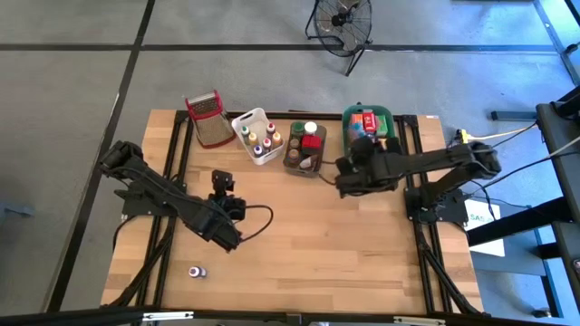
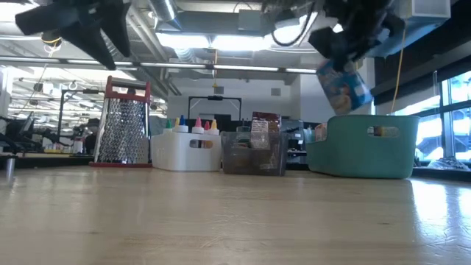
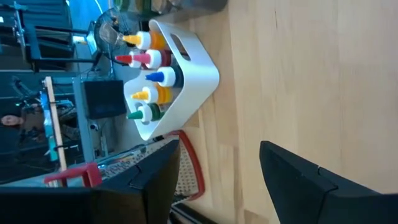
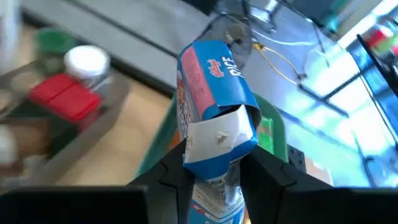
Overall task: Pick & Place Kitchen Items
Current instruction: Put the light blue cereal box into the green bin
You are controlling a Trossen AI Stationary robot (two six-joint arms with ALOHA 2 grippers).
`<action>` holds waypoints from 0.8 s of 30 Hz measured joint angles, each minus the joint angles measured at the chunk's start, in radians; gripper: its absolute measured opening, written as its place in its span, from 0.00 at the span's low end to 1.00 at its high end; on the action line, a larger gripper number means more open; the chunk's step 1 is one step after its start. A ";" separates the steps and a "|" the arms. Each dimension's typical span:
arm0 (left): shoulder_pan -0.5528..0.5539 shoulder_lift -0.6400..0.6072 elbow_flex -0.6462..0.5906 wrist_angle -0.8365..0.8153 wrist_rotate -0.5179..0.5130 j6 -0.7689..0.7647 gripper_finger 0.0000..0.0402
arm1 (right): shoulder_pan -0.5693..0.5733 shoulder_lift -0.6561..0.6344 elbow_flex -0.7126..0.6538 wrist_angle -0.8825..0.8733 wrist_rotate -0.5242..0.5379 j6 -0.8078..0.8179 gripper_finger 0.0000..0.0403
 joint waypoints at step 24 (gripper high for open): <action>-0.049 -0.008 -0.075 -0.056 -0.132 -0.154 0.54 | -0.133 -0.007 -0.086 0.319 -0.030 -0.058 0.28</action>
